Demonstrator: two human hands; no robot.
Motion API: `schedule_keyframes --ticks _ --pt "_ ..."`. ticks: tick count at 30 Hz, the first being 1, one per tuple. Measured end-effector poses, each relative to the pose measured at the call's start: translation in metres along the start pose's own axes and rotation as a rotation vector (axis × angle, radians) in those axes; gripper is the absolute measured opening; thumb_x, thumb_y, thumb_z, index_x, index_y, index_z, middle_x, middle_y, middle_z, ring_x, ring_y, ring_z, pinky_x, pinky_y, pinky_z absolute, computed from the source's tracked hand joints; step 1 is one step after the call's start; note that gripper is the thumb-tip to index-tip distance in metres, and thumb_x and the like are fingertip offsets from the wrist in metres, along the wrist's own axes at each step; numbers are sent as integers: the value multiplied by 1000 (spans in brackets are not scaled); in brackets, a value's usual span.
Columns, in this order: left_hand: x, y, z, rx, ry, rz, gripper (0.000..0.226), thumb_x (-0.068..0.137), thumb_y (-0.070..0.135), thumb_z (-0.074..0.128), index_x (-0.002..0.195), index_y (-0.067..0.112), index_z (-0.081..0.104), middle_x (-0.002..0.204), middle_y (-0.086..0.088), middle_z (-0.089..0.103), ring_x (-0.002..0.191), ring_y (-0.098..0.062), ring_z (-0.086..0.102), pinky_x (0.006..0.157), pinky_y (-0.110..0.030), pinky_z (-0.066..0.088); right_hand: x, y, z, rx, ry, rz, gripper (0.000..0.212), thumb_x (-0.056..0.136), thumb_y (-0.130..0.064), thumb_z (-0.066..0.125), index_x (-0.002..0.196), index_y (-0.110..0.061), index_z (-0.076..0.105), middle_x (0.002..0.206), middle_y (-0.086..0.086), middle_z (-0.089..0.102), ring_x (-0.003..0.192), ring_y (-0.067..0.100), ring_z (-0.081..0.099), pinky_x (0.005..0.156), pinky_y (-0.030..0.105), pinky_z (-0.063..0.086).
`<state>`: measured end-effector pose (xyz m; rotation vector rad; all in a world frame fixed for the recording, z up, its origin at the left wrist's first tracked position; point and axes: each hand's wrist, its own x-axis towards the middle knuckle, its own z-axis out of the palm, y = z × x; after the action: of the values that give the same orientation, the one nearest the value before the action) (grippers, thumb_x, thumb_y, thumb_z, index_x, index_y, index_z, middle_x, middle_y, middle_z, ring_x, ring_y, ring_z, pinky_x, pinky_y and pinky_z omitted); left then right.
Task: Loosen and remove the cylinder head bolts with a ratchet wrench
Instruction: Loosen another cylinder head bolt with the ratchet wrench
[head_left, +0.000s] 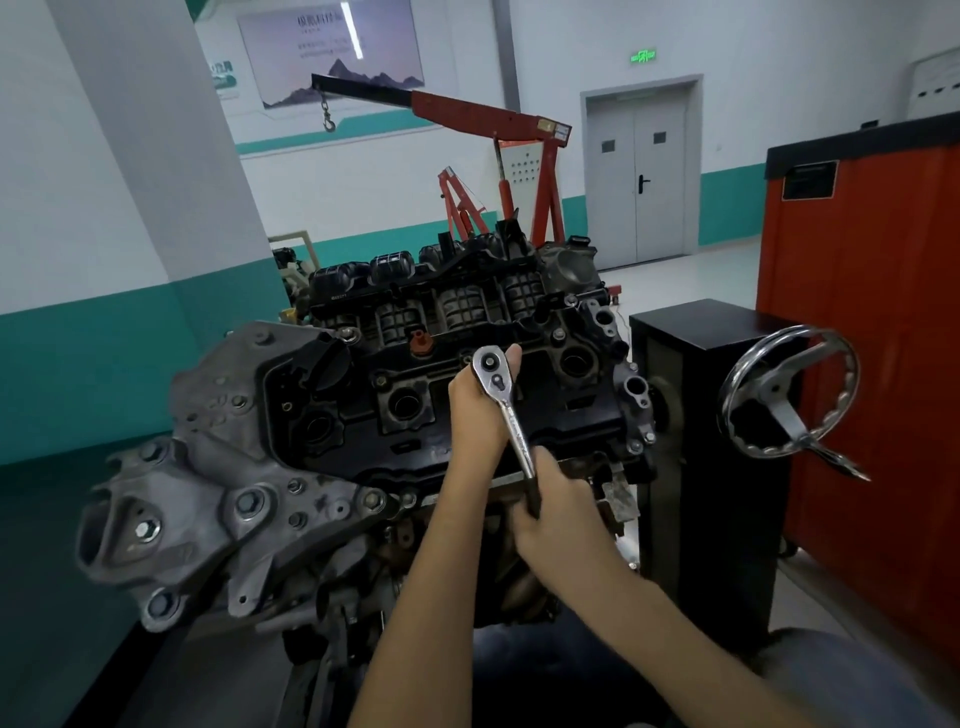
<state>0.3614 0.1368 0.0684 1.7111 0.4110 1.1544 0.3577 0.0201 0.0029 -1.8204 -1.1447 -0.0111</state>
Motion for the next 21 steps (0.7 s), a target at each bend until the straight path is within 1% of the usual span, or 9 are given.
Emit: schedule_keyframes --ticks 3,5,8,10,12,14,17,19,21 --pt "0 1 -12 26 -94 25 50 93 28 63 62 5 32 60 -6 34 60 -16 33 63 -30 32 10 7 -23 -104 -45 -26 26 83 -8 54 103 -23 46 65 -6 46 52 7 46 49 19 35" --pt "1 5 -16 59 -150 75 48 92 27 65 63 2 37 60 -6 40 61 -16 38 63 -29 35 24 18 -58 -193 -147 -57 26 82 -7 54 102 -23 51 69 -2 53 54 12 53 51 26 43" --pt "7 13 -15 109 -252 109 47 92 21 64 53 17 40 50 10 41 52 -5 39 60 -20 38 58 24 -112 -424 -283 -187 25 83 -6 56 101 -24 55 70 -4 56 56 9 58 54 29 50" --pt "7 13 -13 80 -271 115 54 95 15 61 47 28 41 48 15 39 51 1 41 68 -20 43 82 19 -133 -651 -297 -271 24 87 -12 56 105 -28 54 66 -10 50 54 0 49 52 22 43" --pt "3 9 -11 15 -212 124 53 96 13 59 47 29 48 50 16 44 59 3 51 74 -13 45 90 17 -138 -744 -256 -304 22 88 -16 56 105 -30 51 64 -11 46 55 -1 44 52 20 37" --pt "-2 5 -8 -48 -144 123 45 97 17 58 55 19 43 55 11 40 59 -4 44 67 -9 41 75 23 -124 -674 -197 -252 19 87 -17 57 97 -29 46 66 -7 49 55 7 49 50 22 39" --pt "-4 3 -1 -78 -116 124 46 98 20 58 60 16 31 54 13 32 56 -6 31 63 -14 36 25 27 -76 -241 -83 -103 24 83 -11 58 81 -26 39 63 1 51 52 17 51 52 31 46" --pt "-3 5 2 -61 -86 115 48 97 16 57 61 18 27 54 15 27 53 -3 26 62 -11 35 3 17 -35 -15 12 -18 28 82 -8 58 77 -25 37 58 0 48 45 9 46 44 18 38" --pt "-3 7 4 -121 -49 86 47 97 7 56 62 19 27 57 12 25 54 -1 26 67 -6 38 -4 1 -2 119 43 49 23 83 -6 55 86 -24 42 57 0 45 42 6 46 40 16 35"
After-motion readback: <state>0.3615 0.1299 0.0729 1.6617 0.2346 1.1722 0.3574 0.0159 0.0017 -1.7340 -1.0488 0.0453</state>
